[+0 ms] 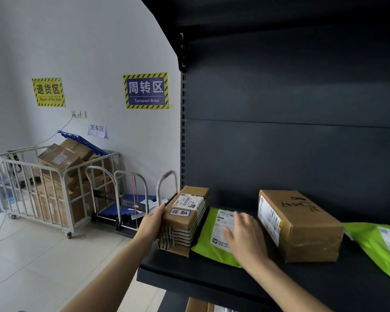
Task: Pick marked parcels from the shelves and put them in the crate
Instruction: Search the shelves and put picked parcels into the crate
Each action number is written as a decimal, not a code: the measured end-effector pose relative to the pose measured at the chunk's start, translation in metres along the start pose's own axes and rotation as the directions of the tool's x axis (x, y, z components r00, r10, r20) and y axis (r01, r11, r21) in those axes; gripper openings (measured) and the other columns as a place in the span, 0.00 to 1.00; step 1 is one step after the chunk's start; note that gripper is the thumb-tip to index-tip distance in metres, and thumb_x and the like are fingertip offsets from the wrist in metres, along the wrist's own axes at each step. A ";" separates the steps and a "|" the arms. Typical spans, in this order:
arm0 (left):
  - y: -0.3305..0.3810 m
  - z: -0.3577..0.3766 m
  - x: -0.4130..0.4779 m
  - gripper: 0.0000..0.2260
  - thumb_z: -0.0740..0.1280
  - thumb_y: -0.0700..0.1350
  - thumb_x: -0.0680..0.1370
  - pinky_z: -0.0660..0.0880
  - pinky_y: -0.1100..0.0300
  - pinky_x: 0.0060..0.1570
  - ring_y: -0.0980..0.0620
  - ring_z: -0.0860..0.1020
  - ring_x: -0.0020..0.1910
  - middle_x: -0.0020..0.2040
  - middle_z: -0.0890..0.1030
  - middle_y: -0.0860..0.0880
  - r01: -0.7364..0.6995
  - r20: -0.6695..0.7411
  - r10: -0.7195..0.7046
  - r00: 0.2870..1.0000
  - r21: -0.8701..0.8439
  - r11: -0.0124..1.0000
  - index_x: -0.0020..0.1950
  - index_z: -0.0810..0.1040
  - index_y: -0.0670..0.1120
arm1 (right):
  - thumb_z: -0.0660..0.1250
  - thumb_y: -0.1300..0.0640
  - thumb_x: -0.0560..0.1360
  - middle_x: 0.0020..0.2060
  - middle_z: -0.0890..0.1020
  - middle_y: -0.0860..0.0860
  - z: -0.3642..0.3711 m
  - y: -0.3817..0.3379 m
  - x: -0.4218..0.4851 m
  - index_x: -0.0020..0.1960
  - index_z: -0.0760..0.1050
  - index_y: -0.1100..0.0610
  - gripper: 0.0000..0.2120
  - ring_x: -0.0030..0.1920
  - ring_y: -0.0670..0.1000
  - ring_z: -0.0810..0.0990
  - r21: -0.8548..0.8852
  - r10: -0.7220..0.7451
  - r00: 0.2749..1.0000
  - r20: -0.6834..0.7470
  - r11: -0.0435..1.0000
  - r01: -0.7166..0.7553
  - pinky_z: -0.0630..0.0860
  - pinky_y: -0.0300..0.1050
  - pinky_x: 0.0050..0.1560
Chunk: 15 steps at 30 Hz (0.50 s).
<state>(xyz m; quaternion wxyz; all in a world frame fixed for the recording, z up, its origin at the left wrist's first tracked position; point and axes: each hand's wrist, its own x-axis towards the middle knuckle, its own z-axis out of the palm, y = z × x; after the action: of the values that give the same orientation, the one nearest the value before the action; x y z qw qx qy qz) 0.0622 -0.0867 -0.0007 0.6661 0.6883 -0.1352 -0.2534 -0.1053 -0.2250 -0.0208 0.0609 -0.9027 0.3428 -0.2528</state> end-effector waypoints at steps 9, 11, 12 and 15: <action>-0.005 -0.002 -0.018 0.12 0.56 0.51 0.81 0.71 0.59 0.40 0.50 0.75 0.42 0.43 0.78 0.45 0.017 0.075 -0.014 0.997 -0.044 0.999 0.49 0.74 0.44 | 0.52 0.53 0.81 0.67 0.71 0.51 0.017 -0.058 -0.005 0.71 0.63 0.57 0.20 0.67 0.49 0.68 0.494 -0.141 0.971 0.192 0.869 0.028 0.66 0.42 0.66; -0.005 -0.006 -0.026 0.10 0.56 0.48 0.81 0.72 0.58 0.40 0.49 0.76 0.42 0.43 0.78 0.44 0.045 0.134 -0.031 0.990 -0.099 0.994 0.48 0.74 0.44 | 0.53 0.56 0.81 0.66 0.71 0.49 0.013 -0.057 -0.010 0.72 0.63 0.57 0.19 0.65 0.45 0.68 0.563 -0.163 0.970 0.182 0.826 0.033 0.64 0.35 0.64; -0.006 -0.008 -0.029 0.10 0.57 0.47 0.81 0.73 0.57 0.41 0.47 0.76 0.42 0.45 0.78 0.42 0.063 0.168 -0.040 0.985 -0.130 0.990 0.51 0.73 0.43 | 0.53 0.57 0.81 0.65 0.71 0.48 0.011 -0.056 -0.012 0.72 0.63 0.56 0.19 0.63 0.43 0.69 0.593 -0.180 0.969 0.172 0.804 0.044 0.64 0.32 0.63; -0.012 -0.017 -0.033 0.10 0.59 0.47 0.79 0.74 0.53 0.43 0.44 0.77 0.45 0.53 0.78 0.39 0.066 0.294 -0.017 0.956 -0.157 0.985 0.58 0.70 0.46 | 0.55 0.62 0.80 0.61 0.70 0.40 0.002 -0.052 -0.023 0.71 0.64 0.54 0.19 0.59 0.34 0.67 0.655 -0.225 0.969 0.101 0.748 0.105 0.61 0.22 0.60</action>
<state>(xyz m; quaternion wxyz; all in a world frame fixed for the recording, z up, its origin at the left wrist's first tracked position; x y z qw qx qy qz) 0.0420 -0.0540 -0.0068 0.6880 0.5888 -0.1958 -0.3763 -0.0885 -0.1702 -0.0171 0.3745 -0.8717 0.1467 -0.2800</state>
